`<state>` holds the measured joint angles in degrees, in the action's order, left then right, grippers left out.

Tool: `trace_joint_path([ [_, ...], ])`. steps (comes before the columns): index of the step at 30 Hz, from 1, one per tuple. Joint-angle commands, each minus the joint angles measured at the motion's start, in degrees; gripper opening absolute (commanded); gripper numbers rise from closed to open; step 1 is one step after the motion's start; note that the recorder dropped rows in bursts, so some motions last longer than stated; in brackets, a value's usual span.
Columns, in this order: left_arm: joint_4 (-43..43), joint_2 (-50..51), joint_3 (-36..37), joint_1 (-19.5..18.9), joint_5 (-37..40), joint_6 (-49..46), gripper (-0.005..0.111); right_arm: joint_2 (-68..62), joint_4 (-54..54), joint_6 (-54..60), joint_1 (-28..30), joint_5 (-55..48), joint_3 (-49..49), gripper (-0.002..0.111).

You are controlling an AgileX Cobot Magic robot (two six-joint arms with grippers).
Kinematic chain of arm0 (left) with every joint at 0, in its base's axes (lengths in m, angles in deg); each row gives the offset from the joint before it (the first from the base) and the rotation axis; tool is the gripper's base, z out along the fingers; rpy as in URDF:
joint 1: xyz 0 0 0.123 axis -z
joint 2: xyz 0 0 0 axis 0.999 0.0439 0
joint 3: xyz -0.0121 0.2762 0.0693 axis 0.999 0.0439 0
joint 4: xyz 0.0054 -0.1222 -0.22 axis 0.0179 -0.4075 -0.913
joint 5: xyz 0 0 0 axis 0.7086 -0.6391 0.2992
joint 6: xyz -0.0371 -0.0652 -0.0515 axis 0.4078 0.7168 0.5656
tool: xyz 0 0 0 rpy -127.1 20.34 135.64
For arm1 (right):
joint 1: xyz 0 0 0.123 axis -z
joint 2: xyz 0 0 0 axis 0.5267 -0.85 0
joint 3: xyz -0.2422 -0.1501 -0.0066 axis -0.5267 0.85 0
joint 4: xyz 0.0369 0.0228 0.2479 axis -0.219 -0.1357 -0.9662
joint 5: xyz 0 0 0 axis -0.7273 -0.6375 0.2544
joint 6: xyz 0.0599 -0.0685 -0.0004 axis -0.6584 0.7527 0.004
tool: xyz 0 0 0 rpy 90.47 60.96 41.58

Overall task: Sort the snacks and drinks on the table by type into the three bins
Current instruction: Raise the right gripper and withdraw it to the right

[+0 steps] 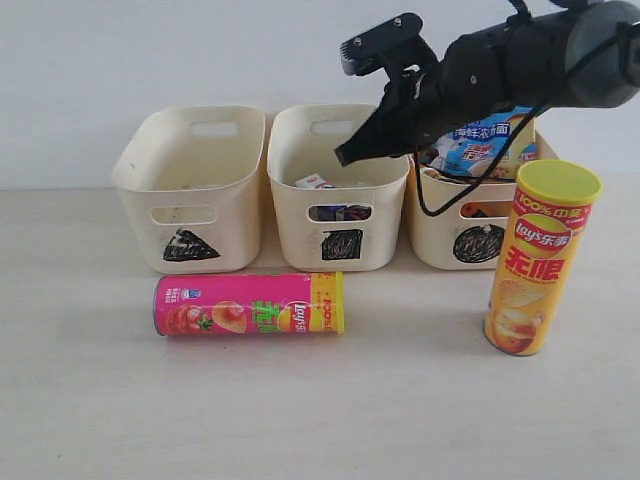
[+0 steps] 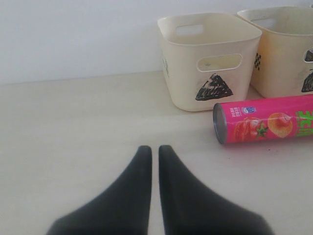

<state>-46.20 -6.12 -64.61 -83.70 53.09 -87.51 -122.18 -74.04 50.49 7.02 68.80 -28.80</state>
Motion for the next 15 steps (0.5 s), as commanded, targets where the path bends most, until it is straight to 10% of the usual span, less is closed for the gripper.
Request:
trace_joint_path([
  [1, 0.0, -0.2, 0.0, -0.2, -0.3, 0.3, 0.004, 3.5, 1.6, -0.9, 0.5, -10.6, -0.2, 0.000],
  [15, 0.0, -0.2, 0.0, -0.2, -0.3, 0.3, 0.004, 18.3, 2.7, -1.8, 13.8, -33.6, -0.1, 0.000],
])
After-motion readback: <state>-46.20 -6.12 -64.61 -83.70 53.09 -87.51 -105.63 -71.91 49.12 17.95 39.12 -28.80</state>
